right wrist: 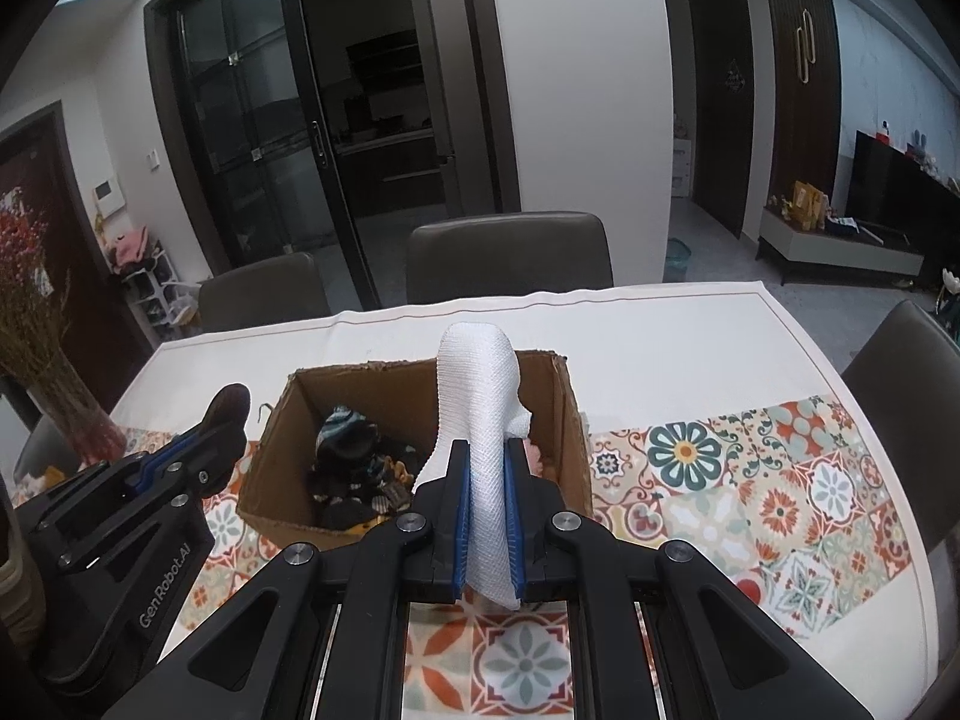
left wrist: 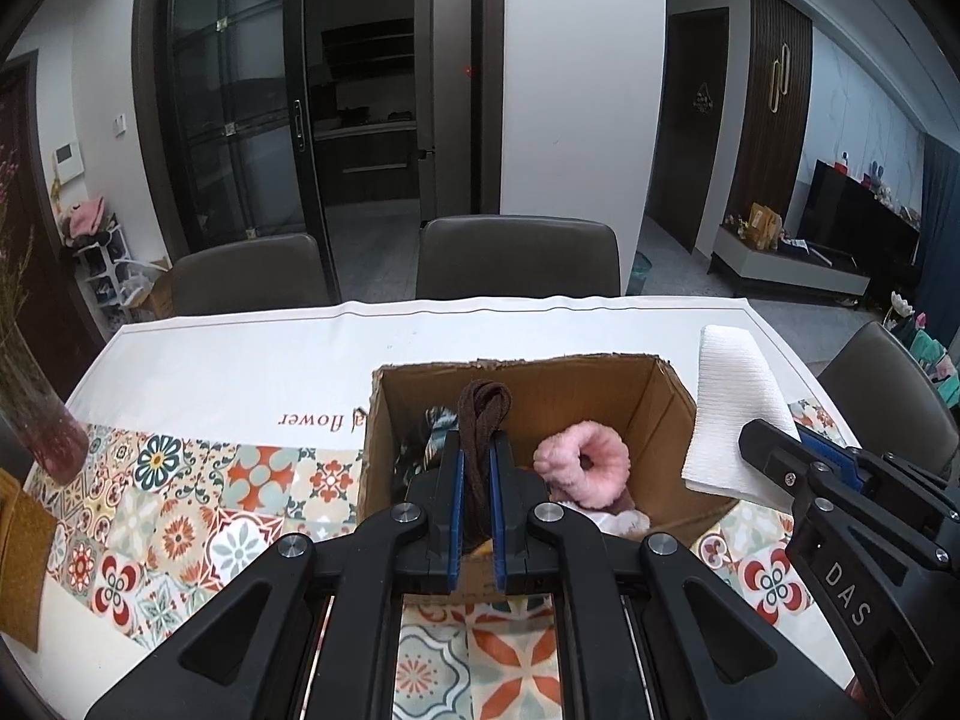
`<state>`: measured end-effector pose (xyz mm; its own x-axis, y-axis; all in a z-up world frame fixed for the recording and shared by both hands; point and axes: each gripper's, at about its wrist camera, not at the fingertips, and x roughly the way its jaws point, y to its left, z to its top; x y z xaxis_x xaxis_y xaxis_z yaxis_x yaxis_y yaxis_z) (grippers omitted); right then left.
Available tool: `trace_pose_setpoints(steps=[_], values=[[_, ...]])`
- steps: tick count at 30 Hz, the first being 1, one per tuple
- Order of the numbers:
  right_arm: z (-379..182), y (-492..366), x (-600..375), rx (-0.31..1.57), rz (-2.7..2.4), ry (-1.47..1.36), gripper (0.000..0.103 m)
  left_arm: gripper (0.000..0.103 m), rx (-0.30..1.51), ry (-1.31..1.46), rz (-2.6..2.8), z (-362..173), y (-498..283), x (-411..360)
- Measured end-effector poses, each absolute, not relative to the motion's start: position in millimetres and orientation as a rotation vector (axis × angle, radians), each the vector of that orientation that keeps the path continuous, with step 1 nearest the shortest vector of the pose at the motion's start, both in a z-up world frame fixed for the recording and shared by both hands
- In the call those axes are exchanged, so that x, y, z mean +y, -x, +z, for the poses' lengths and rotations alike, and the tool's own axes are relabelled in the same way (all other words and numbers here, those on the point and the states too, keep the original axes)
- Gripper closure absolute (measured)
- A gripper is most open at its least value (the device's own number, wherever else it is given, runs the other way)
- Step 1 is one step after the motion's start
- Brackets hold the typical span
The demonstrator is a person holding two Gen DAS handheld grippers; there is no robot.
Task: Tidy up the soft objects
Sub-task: 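Lift the hair tie and white cloth and carry both over the box, then open both tools to drop the hair tie and white cloth into the box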
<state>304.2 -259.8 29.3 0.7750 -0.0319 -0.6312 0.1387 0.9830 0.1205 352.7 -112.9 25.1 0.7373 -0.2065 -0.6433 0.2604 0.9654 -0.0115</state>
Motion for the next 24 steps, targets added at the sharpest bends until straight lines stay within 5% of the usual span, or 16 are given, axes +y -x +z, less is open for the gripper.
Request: trace_pose_setpoints(steps=[24], values=[[-9,-365,-269,0.755,-0.053,-0.171,0.091,0.094,0.773,-0.086,-0.335,-18,-408,-135]])
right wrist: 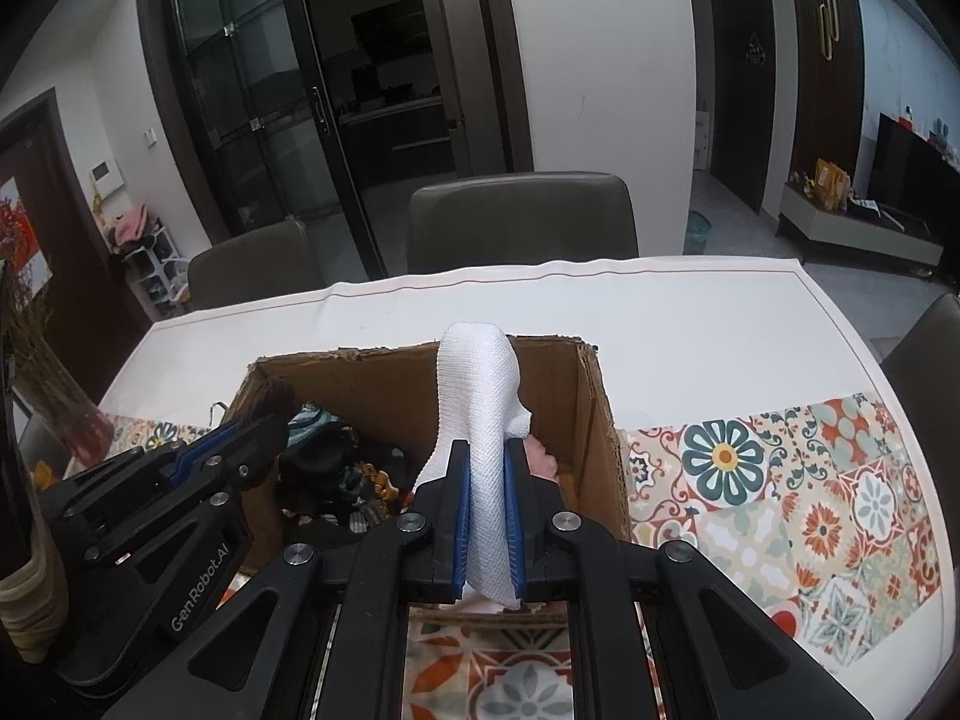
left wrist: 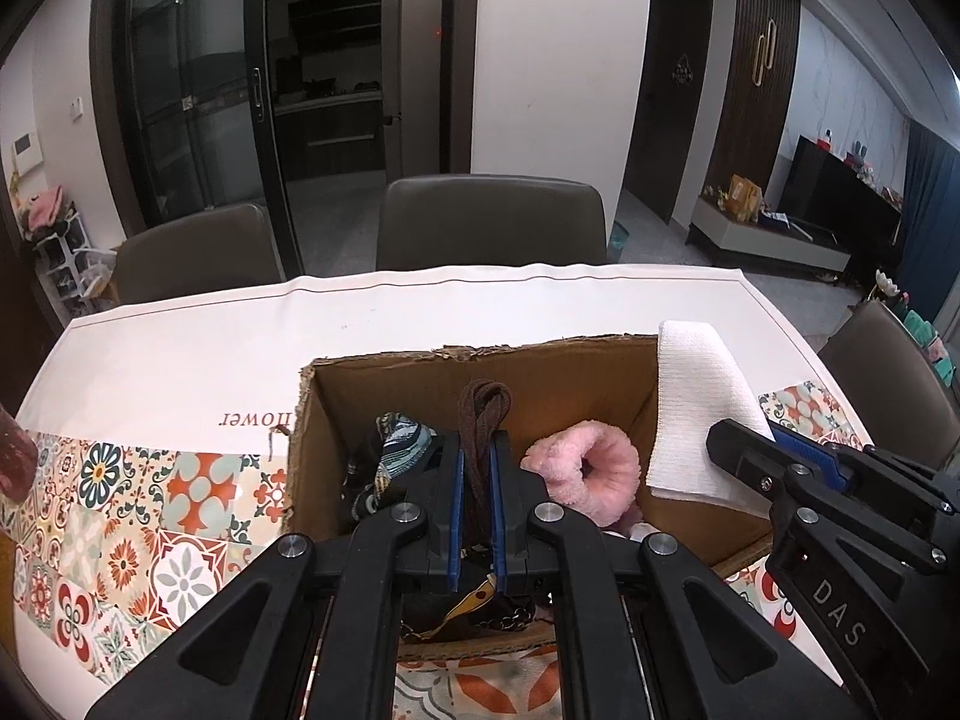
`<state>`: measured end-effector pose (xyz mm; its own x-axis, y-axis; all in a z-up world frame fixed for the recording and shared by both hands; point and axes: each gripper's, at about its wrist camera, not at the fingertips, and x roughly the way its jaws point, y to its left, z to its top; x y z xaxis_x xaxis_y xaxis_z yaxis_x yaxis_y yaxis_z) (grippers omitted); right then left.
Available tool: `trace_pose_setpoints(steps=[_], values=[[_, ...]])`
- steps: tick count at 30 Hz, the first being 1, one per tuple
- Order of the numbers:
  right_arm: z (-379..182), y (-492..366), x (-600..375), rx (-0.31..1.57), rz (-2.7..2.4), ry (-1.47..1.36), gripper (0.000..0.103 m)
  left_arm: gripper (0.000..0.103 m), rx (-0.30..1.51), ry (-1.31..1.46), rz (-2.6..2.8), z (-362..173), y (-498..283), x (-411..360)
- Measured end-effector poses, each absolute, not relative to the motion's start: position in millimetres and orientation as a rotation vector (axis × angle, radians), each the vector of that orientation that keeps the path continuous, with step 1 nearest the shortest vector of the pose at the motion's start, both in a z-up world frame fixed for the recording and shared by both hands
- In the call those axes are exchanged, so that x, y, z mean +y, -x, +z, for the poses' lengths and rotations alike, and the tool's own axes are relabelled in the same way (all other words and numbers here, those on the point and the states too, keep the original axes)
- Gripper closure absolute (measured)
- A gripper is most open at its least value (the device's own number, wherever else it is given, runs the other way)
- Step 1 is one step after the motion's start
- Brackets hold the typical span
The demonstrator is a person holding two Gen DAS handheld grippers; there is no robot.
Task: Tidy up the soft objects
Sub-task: 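Open both tools to drop the hair tie and white cloth into the box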
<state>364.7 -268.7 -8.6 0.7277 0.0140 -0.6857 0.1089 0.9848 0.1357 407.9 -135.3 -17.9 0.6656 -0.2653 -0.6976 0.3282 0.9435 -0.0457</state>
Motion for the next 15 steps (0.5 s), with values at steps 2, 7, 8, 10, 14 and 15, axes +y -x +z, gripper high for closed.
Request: trace_pose_setpoints(steps=[2,7,8,10,14,15], values=[[-8.8,-367.0,-270.2,0.757,-0.050,-0.171,0.091,0.093,0.776,-0.090,-0.337,-18.3,-409.9,-136.3],[-8.6,-372.6,-267.5,0.769,-0.043,-0.141,0.090,0.085,0.788,-0.084,-0.318,-20.2,-412.4,-133.8],[-8.5,-373.0,-266.9,0.769,-0.045,-0.138,0.089,0.081,0.788,-0.088,-0.312,-20.5,-411.8,-133.4],[-7.8,-373.6,-266.2,0.768,-0.051,-0.132,0.088,0.076,0.789,-0.098,-0.298,-20.9,-410.7,-133.7],[-6.8,-372.3,-265.1,0.771,-0.062,-0.129,0.073,0.061,0.782,-0.101,-0.276,-18.8,-407.4,-131.1],[-6.5,-371.8,-265.5,0.772,-0.061,-0.133,0.067,0.057,0.778,-0.104,-0.269,-18.2,-406.2,-130.9]])
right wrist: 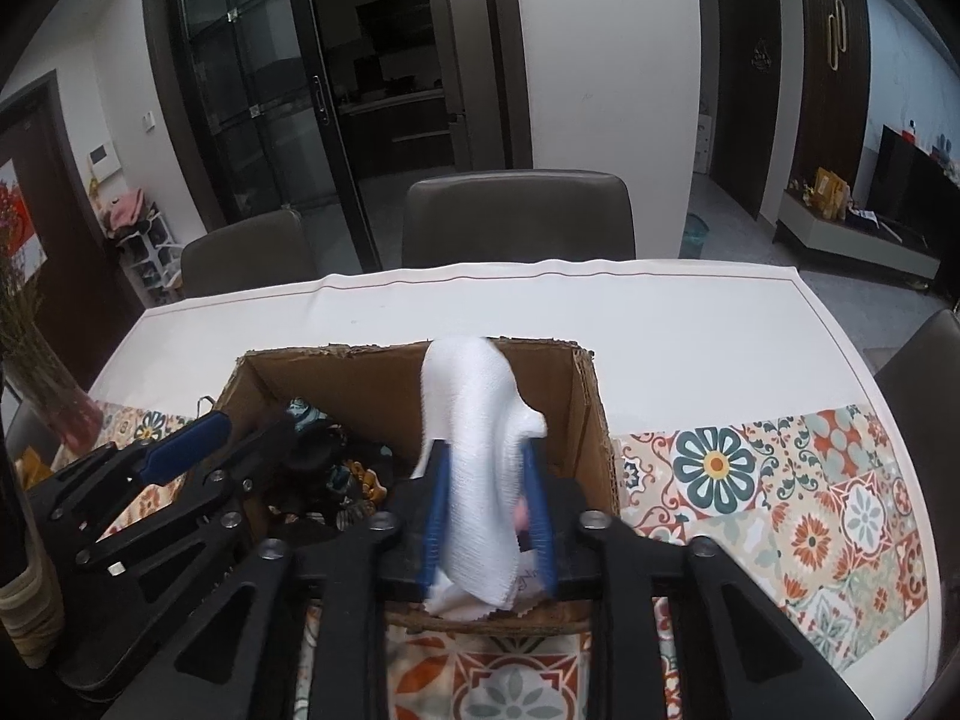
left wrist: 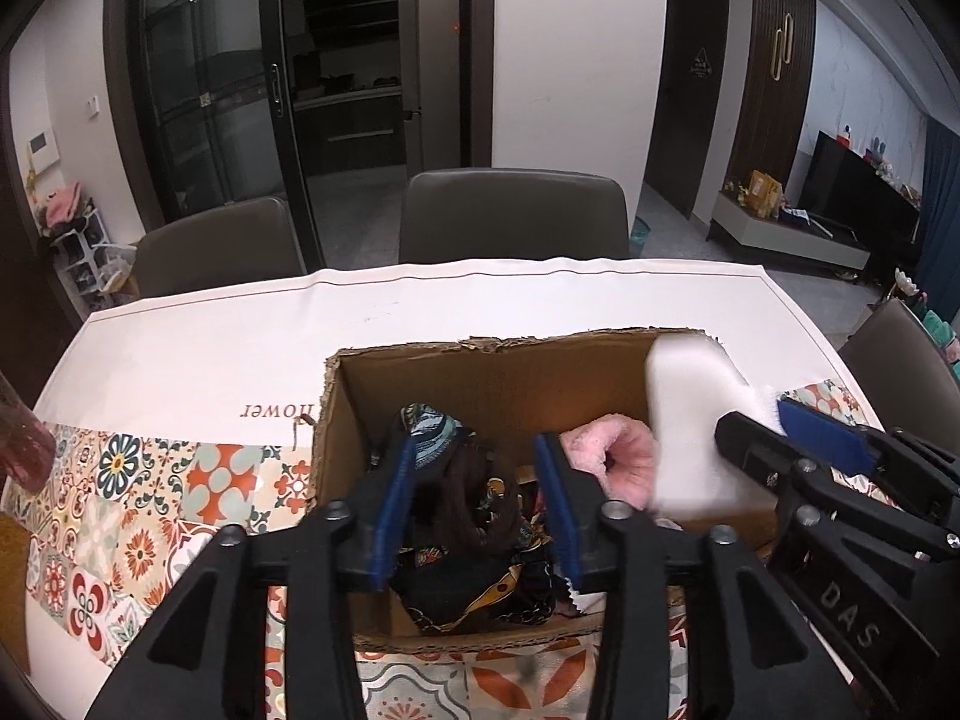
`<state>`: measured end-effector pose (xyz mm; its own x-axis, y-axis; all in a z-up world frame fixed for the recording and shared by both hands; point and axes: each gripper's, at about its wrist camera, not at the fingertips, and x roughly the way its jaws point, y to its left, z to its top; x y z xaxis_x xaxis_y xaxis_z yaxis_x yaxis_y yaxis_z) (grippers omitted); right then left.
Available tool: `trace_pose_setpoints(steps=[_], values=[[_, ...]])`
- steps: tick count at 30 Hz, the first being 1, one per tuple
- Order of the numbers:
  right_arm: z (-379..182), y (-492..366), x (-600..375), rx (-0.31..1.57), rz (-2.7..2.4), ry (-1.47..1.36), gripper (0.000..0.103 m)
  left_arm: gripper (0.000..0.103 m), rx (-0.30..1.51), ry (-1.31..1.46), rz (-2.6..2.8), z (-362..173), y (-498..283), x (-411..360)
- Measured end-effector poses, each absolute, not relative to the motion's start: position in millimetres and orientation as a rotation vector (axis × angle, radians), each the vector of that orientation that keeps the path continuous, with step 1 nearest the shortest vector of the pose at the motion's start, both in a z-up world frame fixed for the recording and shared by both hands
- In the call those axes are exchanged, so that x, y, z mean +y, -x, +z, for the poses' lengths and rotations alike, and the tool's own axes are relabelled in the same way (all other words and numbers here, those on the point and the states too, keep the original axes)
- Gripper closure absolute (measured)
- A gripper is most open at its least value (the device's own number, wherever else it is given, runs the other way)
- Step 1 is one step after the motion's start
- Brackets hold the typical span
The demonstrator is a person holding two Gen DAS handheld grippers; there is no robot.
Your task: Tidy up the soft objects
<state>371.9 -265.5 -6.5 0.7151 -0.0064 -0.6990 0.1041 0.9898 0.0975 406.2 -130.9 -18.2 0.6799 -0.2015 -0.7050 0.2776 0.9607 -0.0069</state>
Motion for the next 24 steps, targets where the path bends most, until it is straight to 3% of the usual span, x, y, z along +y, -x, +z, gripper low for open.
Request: trace_pose_setpoints(steps=[2,5,12,24], values=[[-6,-371,-268,0.771,-0.065,-0.141,0.046,0.054,0.773,-0.109,-0.258,-18,-404,-130],[-5,-368,-272,0.763,-0.089,-0.149,0.037,0.047,0.772,-0.111,-0.244,-18,-403,-128],[-3,-365,-281,0.778,-0.118,-0.166,0.035,0.021,0.747,-0.129,-0.178,-14,-396,-121],[14,-347,-279,0.760,-0.153,-0.153,0.035,0.007,0.731,-0.121,-0.151,3,-378,-112]])
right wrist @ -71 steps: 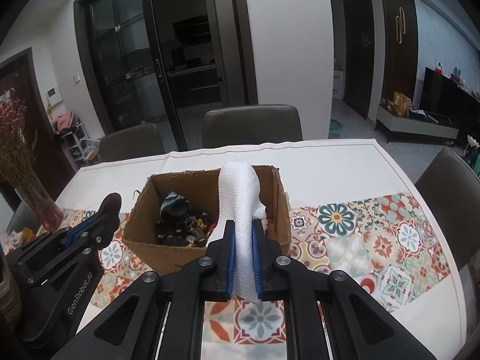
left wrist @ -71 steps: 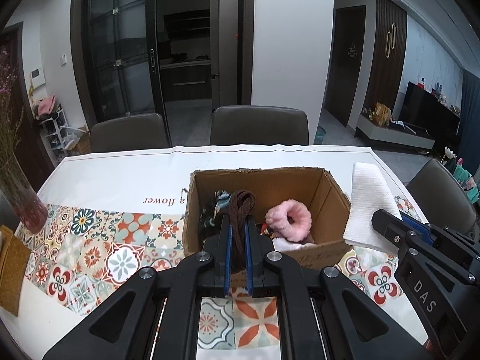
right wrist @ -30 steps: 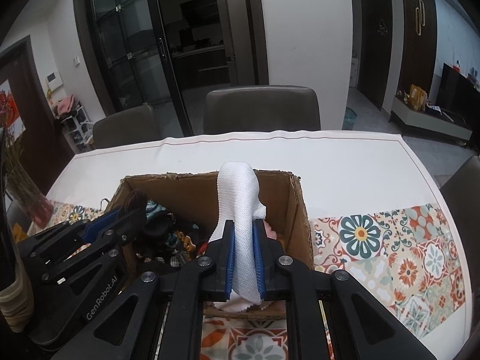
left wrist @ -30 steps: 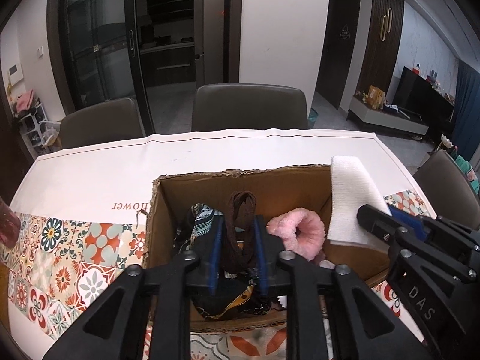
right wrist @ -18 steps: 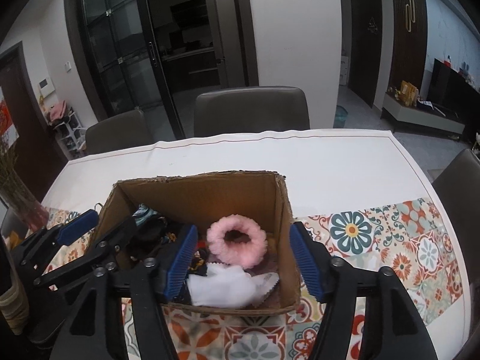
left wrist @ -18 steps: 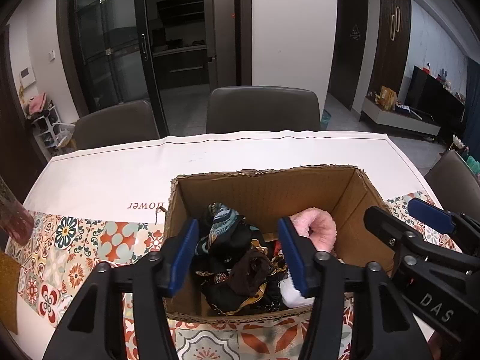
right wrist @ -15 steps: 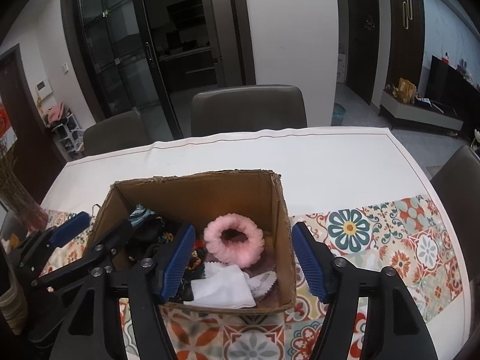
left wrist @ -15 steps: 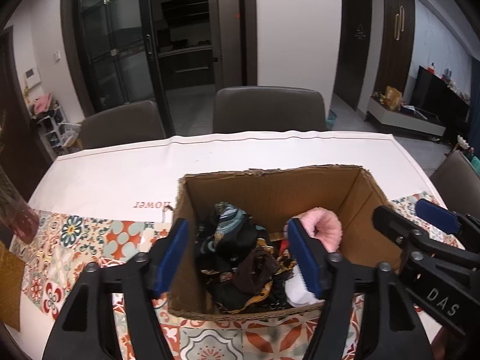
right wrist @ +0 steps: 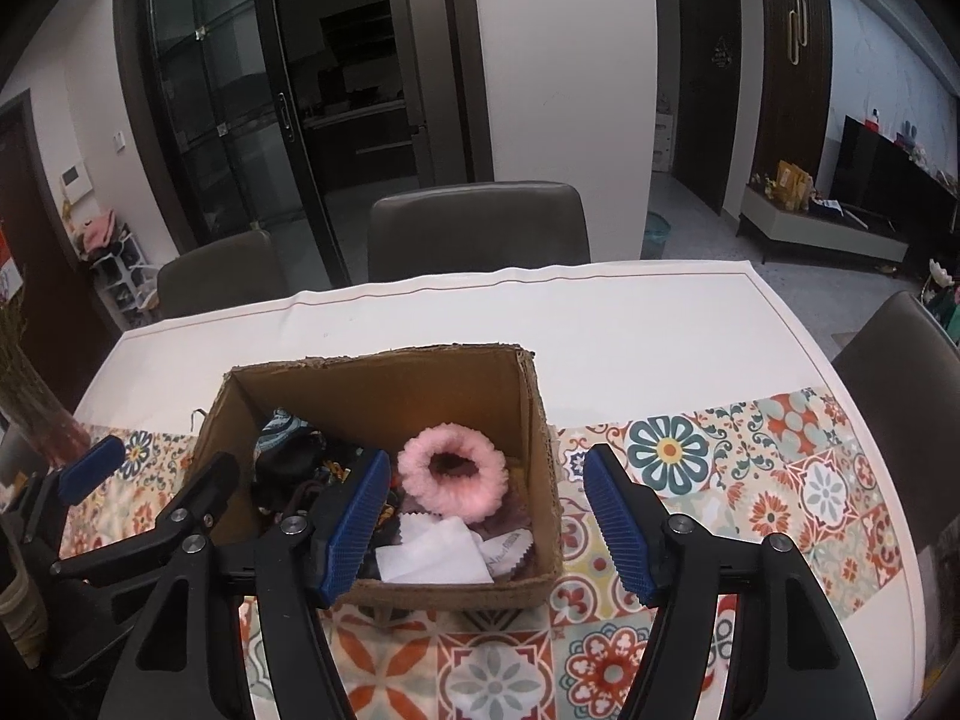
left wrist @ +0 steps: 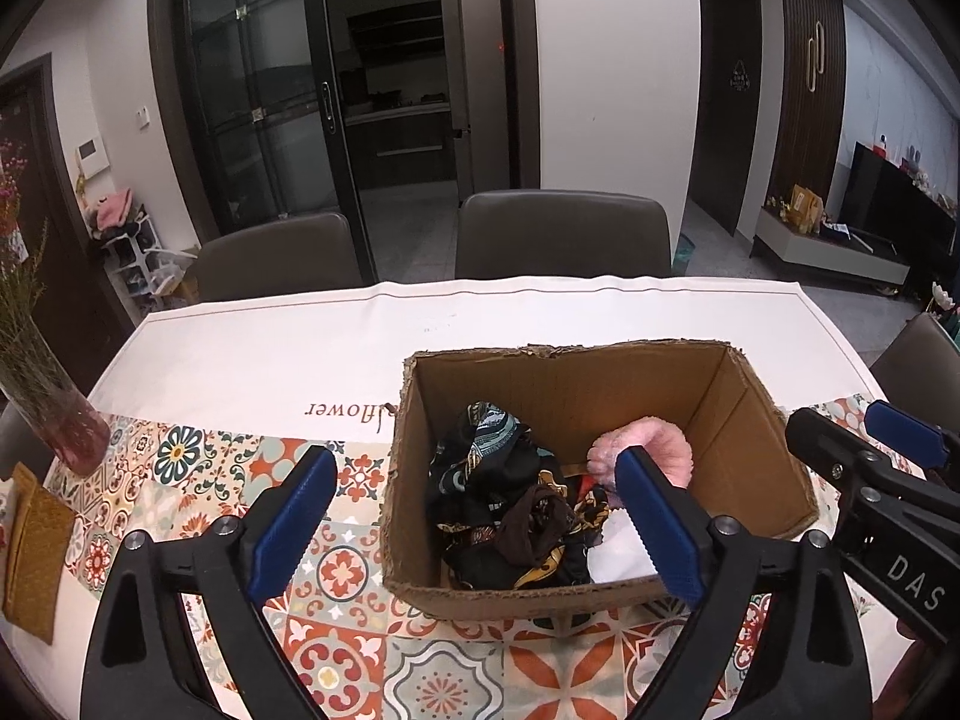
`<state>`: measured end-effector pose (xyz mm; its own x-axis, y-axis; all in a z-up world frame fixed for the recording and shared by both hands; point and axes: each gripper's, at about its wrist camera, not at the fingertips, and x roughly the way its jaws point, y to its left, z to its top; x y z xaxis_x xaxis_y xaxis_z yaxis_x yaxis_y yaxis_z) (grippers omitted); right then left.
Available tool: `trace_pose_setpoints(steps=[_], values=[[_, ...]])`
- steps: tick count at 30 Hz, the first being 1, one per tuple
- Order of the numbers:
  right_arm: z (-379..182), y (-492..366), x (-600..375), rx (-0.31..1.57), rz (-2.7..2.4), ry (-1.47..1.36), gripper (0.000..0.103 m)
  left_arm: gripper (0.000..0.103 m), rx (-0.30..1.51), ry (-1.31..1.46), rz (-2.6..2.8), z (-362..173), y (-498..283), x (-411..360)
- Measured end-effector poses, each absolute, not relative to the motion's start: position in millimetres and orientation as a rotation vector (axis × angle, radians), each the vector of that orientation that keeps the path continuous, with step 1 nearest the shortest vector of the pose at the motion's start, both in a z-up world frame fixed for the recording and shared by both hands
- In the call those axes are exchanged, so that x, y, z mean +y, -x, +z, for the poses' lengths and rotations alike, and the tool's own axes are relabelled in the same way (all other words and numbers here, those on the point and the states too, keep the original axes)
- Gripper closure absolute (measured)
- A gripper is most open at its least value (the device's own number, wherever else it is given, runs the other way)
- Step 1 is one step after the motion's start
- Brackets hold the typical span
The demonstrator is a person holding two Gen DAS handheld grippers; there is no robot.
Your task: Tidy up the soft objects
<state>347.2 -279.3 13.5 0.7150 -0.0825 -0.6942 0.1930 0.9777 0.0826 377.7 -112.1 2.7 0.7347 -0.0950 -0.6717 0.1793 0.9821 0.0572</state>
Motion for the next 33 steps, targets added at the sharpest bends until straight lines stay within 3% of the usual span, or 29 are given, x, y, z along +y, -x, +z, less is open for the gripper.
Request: trace_pose_setpoints(steps=[9,33], values=[[28,-323,-278,0.736,-0.159,-0.162,0.035,0.001,0.698,-0.108,-0.145,19,-349,-101],[49,-235,-259,0.702,-0.187,-0.142,0.034,0.000,0.702,-0.090,-0.102,30,-253,-70]])
